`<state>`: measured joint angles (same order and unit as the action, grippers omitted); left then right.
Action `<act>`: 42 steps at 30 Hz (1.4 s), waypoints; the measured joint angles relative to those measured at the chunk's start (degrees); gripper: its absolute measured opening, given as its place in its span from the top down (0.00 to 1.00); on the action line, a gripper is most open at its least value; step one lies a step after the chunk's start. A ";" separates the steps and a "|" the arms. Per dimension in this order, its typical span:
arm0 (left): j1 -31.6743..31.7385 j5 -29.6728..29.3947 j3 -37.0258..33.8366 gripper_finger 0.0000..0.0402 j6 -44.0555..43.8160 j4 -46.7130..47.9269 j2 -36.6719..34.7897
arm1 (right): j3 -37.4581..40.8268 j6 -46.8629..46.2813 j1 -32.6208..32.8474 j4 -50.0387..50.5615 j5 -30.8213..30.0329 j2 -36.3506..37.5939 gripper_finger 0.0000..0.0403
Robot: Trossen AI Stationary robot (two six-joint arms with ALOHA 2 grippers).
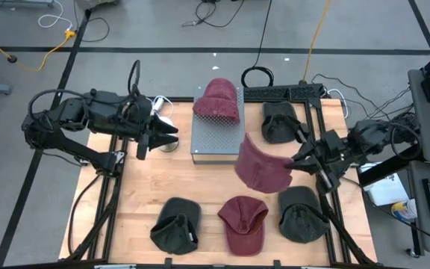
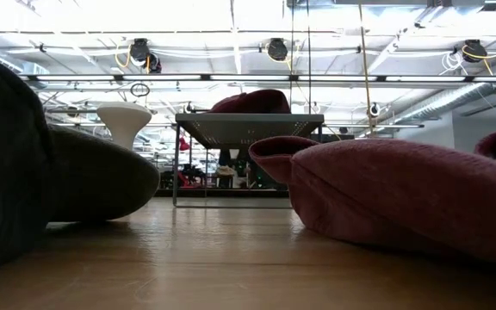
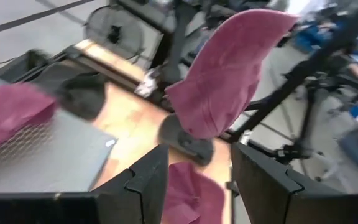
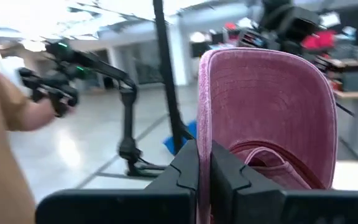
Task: Pick & Place hat
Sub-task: Stack the top red cap on top of the red cap on the shelf
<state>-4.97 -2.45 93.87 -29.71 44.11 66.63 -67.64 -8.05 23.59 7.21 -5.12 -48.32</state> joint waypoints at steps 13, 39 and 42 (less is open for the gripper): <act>0.00 9.30 0.01 0.55 7.34 -14.59 0.00 | 0.02 0.72 -6.14 -24.38 16.38 -8.27 0.99; 0.00 13.49 0.03 0.31 12.35 -29.09 8.51 | 0.02 -21.73 -23.71 -53.00 41.71 -23.80 0.99; 0.02 13.50 -0.01 0.31 11.44 -29.73 9.51 | 0.01 -21.78 -23.69 -53.04 42.87 -23.81 0.99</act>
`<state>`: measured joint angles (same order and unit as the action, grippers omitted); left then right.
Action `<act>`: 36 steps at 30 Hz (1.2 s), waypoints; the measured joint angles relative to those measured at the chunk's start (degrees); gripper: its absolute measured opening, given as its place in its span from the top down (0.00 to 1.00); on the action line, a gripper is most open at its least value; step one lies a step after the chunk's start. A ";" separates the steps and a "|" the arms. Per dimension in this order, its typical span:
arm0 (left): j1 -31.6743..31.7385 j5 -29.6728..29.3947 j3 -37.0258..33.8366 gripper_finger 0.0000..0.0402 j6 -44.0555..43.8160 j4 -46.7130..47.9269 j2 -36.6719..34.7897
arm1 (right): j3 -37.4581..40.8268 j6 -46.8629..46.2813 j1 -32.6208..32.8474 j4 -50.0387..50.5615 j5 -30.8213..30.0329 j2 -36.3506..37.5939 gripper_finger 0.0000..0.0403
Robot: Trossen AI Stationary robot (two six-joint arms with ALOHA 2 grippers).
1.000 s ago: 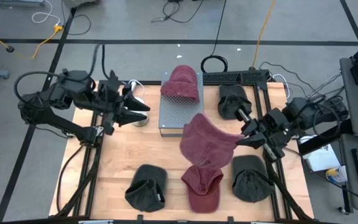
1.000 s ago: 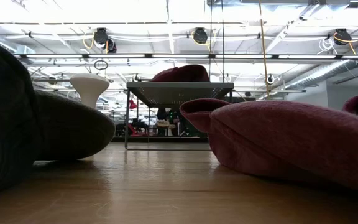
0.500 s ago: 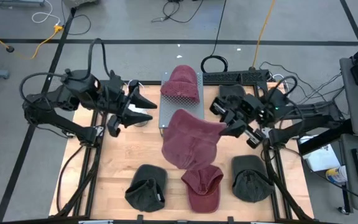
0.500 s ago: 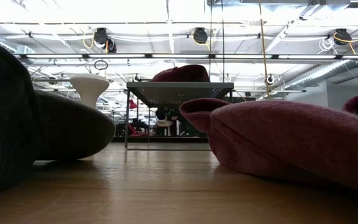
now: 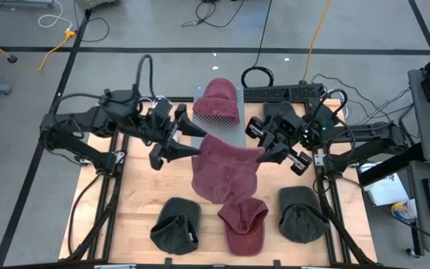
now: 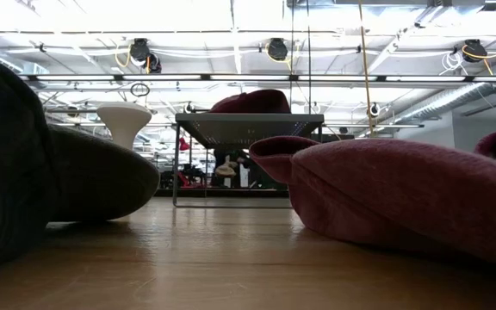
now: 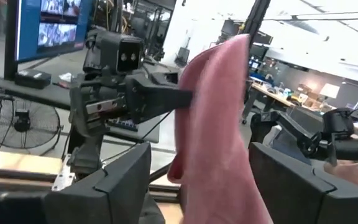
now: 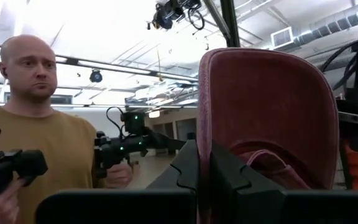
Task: Pick & Place hat
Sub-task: Stack the top red cap on top of the red cap on the shelf
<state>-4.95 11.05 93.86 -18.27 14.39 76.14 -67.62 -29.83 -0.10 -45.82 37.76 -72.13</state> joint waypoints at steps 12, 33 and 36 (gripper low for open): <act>0.04 8.78 0.00 0.48 -4.39 -6.36 3.65 | -0.01 -1.06 -0.22 0.22 -0.09 0.00 0.99; 0.44 11.76 0.00 0.97 -6.92 -9.63 3.34 | -0.01 -3.34 -1.20 2.08 -2.50 0.14 0.74; 1.20 11.34 -0.02 0.97 -10.39 -11.02 2.70 | -0.04 -3.39 -2.30 3.71 -1.88 0.88 0.63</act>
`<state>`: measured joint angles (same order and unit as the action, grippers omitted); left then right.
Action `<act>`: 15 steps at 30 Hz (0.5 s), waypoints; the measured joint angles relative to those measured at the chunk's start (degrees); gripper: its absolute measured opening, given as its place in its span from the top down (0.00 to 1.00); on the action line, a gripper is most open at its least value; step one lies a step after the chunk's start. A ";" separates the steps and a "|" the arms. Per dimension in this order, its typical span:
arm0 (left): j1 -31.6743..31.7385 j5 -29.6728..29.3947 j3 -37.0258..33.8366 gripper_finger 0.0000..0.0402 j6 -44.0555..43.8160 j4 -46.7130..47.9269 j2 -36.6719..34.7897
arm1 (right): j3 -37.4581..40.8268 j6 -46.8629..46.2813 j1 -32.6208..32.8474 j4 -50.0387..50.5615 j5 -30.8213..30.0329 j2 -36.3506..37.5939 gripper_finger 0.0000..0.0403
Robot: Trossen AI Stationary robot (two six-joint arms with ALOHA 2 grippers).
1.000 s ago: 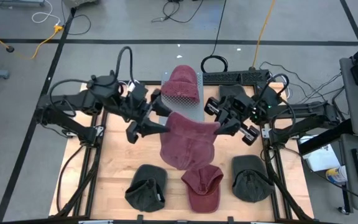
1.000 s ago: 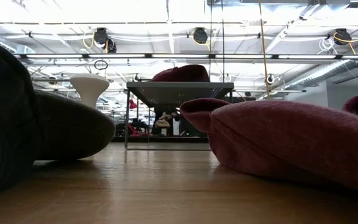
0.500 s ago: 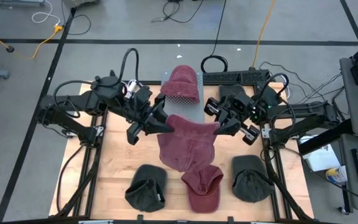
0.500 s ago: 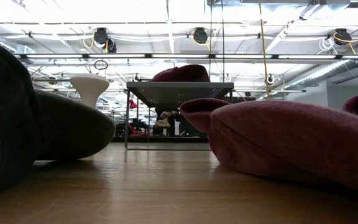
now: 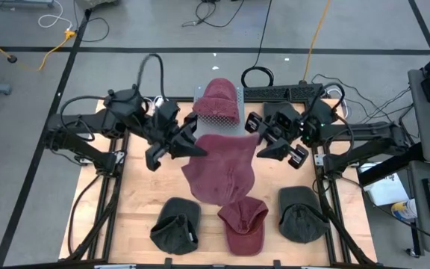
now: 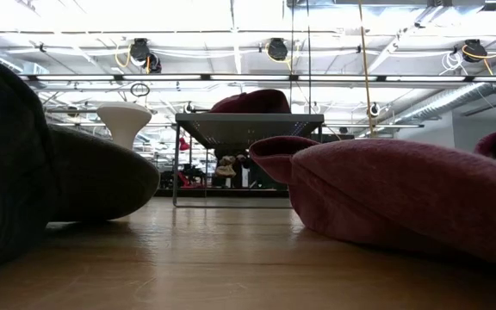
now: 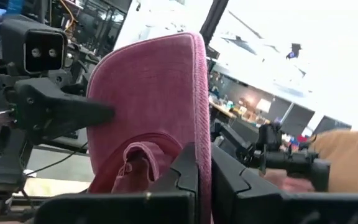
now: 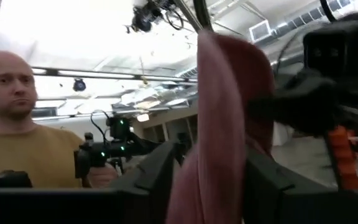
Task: Pick & Place hat
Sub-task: Stack the top red cap on top of the red cap on the shelf
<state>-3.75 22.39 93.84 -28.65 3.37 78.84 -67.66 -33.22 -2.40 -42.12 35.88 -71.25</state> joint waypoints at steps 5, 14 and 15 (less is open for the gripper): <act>2.05 -0.33 0.00 0.98 -4.50 -1.16 -2.01 | 0.00 6.59 -1.24 9.81 -2.11 3.18 0.54; 6.45 -4.81 0.09 0.98 -7.51 1.86 -7.12 | 0.00 22.75 -1.65 31.08 -16.06 10.80 0.58; 7.02 -5.70 0.11 0.97 -7.51 3.44 -8.16 | 0.00 24.07 -1.65 33.08 -18.55 11.41 0.58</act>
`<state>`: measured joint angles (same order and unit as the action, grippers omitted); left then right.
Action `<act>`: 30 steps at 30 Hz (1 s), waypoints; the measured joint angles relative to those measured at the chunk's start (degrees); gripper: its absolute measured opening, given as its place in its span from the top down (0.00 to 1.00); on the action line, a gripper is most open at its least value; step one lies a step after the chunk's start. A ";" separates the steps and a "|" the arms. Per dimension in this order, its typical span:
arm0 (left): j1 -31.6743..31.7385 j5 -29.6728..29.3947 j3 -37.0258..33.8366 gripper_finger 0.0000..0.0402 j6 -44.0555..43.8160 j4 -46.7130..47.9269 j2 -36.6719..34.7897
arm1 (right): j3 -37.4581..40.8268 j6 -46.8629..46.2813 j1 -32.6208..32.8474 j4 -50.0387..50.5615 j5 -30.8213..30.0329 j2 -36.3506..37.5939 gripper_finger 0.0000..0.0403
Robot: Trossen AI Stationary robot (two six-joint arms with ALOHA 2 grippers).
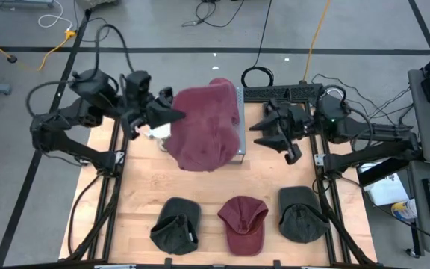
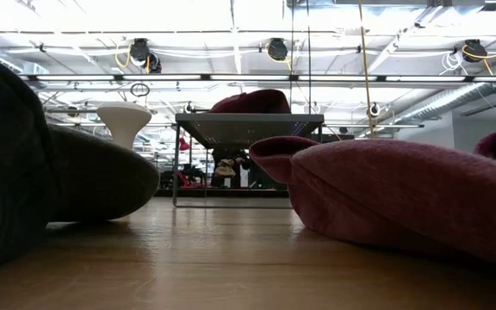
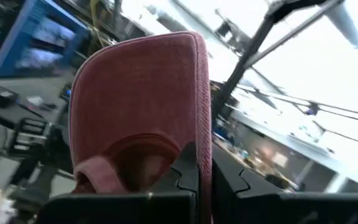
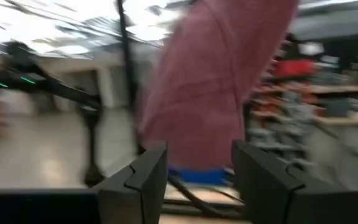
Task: Pick & Place hat
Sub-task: Stack the top red cap on top of the red cap on the shelf
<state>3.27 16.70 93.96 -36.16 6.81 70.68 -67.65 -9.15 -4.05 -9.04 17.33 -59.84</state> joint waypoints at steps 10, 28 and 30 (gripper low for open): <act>3.52 -8.33 -0.76 0.98 1.72 11.18 -7.15 | 0.02 8.13 1.89 13.44 -21.17 1.10 0.59; 3.58 -17.46 -24.06 0.98 -5.07 0.12 -21.85 | 0.04 43.75 15.90 12.13 -56.49 -7.26 0.48; 3.61 -18.71 -26.64 0.98 -6.23 -1.83 -23.15 | 0.04 44.51 16.61 10.14 -57.77 -7.84 0.45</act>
<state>6.87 -2.02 67.32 -42.39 4.98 47.53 -67.61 35.36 12.56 1.10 -40.44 -67.69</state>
